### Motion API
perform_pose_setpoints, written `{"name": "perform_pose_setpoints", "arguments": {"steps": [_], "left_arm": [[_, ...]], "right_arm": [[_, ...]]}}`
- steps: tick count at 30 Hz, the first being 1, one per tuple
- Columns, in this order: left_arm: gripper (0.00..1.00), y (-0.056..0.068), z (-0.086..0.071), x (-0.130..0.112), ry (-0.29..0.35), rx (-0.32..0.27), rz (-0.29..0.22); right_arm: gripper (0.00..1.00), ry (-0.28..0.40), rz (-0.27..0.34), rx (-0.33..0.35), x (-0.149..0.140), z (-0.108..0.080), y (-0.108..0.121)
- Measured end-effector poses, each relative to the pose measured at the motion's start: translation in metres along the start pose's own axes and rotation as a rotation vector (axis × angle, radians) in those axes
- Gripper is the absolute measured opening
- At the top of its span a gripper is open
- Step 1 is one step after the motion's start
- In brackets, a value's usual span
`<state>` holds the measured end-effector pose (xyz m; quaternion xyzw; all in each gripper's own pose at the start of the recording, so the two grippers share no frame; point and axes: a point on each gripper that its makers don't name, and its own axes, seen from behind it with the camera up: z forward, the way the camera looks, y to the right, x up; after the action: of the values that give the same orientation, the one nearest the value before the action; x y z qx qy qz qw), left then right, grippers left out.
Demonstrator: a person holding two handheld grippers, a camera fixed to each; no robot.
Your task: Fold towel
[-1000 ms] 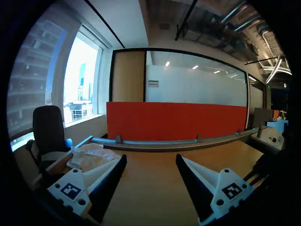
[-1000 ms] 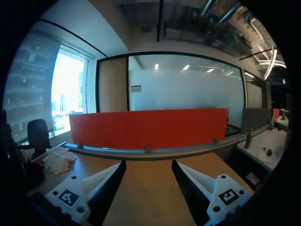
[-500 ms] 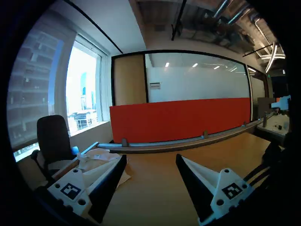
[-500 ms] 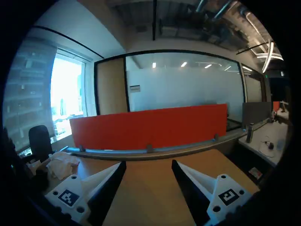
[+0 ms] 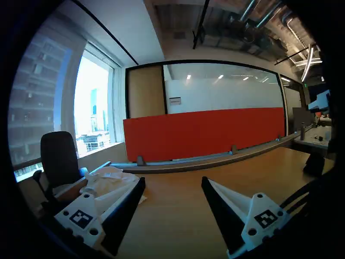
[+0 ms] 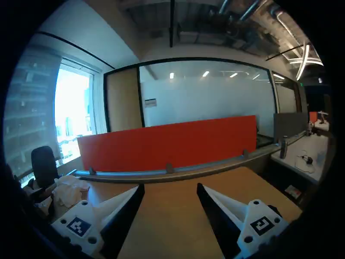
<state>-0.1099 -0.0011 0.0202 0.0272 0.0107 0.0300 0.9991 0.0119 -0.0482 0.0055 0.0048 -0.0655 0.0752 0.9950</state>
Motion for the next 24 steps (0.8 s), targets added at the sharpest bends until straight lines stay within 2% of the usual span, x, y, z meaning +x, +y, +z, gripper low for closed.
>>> {"name": "perform_pose_setpoints", "arguments": {"steps": [12,17,24], "left_arm": [[0.97,-0.004,-0.004,-0.042,0.035,-0.001,-0.058],[0.97,-0.008,-0.005,-0.058,0.047,0.010,-0.069],[0.97,-0.005,-0.005,-0.073,0.062,0.008,-0.076]], "right_arm": [[0.94,0.023,-0.017,-0.011,-0.028,-0.007,0.000],[0.94,0.026,-0.033,-0.003,-0.038,-0.006,-0.004],[0.94,0.030,-0.040,0.003,-0.049,-0.004,-0.007]]}}
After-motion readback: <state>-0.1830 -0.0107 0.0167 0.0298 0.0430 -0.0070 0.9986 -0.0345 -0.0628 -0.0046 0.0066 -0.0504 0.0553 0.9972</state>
